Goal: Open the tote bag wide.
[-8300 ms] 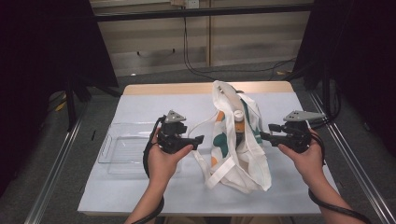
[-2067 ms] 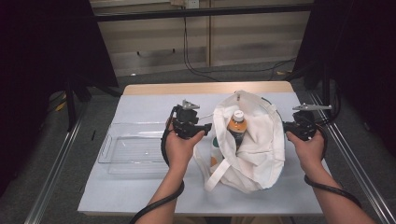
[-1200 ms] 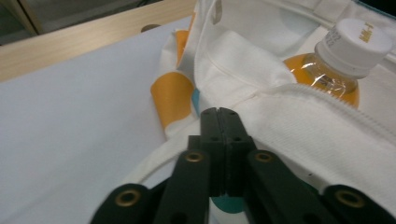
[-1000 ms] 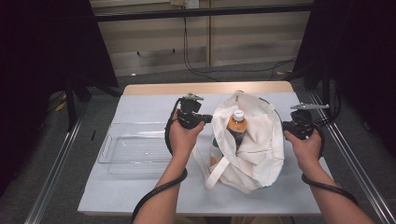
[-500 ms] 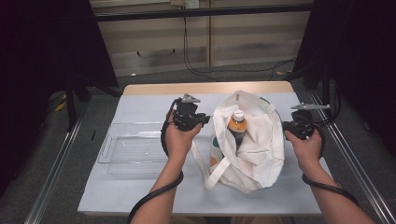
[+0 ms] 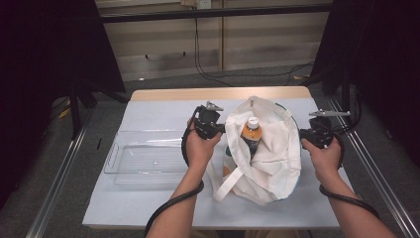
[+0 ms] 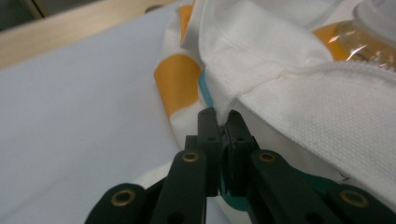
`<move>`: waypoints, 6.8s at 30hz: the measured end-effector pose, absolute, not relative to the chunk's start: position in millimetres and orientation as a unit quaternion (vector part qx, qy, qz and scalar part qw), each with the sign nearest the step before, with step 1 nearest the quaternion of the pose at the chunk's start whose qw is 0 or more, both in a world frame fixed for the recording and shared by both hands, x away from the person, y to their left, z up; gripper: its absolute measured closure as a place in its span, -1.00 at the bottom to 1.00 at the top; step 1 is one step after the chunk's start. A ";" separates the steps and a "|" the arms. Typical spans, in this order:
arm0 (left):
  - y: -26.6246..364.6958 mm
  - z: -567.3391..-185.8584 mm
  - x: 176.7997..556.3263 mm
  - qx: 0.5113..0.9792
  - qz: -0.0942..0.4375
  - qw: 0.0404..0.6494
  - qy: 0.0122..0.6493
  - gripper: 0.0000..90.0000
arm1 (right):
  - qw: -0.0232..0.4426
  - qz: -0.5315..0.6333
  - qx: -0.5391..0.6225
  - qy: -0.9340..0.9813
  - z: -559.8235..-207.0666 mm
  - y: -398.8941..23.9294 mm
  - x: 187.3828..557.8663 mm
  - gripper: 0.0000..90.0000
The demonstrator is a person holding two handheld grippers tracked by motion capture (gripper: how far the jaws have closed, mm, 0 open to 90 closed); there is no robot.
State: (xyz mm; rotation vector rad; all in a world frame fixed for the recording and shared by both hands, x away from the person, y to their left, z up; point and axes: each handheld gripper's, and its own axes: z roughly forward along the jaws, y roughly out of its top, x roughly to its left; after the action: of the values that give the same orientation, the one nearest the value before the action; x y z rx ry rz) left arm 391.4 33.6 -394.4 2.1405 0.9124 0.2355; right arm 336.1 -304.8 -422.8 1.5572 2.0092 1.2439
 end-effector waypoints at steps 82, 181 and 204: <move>64.4 -350.7 384.4 0.812 0.064 0.393 0.426 -0.22 | 0.178 0.401 0.560 0.702 -376.4 -329.0 325.5 0.47; 34.9 -435.3 404.4 0.836 0.060 0.288 0.463 0.63 | 0.130 0.387 0.576 0.708 -458.2 -309.0 345.3 0.96; 36.6 -403.2 416.5 0.815 0.102 0.353 0.449 0.11 | 0.150 0.382 0.564 0.717 -440.7 -304.6 344.5 0.96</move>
State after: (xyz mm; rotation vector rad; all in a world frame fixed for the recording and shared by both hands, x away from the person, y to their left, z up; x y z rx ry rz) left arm 416.5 36.6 -403.2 2.1080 1.1603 0.2650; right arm 344.5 -304.6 -440.7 1.6200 2.0587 1.0983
